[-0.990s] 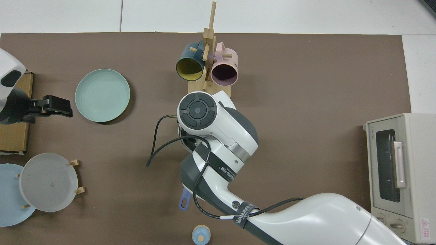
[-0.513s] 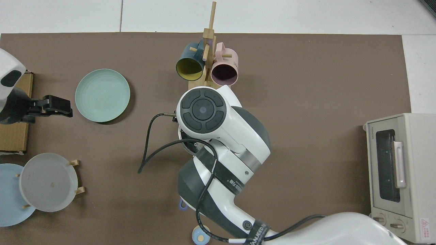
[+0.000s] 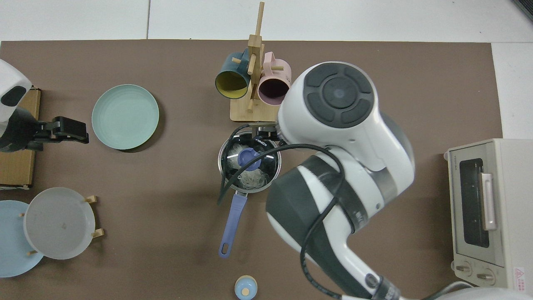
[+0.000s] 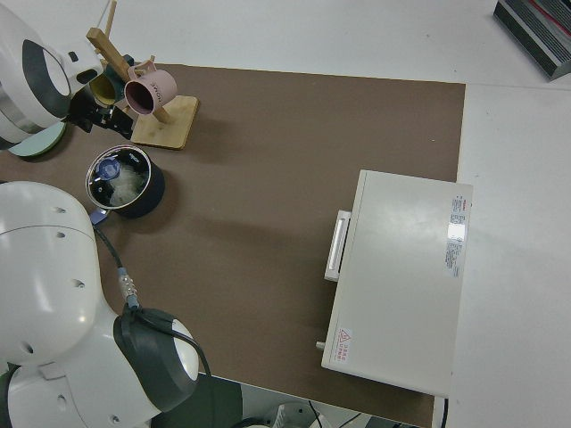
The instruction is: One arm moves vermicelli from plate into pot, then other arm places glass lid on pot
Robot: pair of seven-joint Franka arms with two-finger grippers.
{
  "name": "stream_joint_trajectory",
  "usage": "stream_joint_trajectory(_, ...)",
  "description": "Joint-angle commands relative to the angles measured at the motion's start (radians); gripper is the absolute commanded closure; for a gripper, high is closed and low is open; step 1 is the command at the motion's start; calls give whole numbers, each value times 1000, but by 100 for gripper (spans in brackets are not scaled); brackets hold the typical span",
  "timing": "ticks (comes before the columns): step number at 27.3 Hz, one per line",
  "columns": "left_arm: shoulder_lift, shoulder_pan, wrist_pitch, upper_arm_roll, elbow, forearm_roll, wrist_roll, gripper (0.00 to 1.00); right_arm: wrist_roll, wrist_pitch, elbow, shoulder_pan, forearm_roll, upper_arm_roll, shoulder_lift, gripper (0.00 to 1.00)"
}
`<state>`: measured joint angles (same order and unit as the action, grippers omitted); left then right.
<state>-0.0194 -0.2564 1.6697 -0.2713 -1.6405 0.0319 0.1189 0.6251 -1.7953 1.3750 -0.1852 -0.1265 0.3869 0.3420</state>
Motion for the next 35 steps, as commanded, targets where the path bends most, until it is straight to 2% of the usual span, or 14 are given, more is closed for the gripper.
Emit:
stream_joint_trajectory(1, 18, -6, 7, 0, -16, 11, -1, 0, -174, 20, 27, 9, 97, -117, -43, 0)
stream_joint_trajectory(8, 18, -6, 7, 0, -16, 11, -1, 0, -384, 33, 36, 9, 114, -275, -64, 0)
stream_joint_trajectory(10, 18, -6, 7, 0, -16, 11, -1, 0, -416, 33, 36, 13, 114, -307, -64, 0)
stream_joint_trajectory(16, 18, -6, 7, 0, -16, 11, 1, 0, -458, 66, 39, 79, 108, -313, -77, 0)
stream_joint_trajectory(21, 18, -6, 7, 0, -16, 11, -1, 0, -567, 117, 82, 89, 97, -329, -150, 0)
stream_joint_trajectory(26, 18, -6, 7, 0, -16, 11, 1, 0, -608, 125, 156, 76, 110, -402, -241, 0)
stream_joint_trajectory(35, 18, -4, 7, 0, -16, 11, -1, 0, -670, 128, 188, 87, 137, -479, -285, 0)
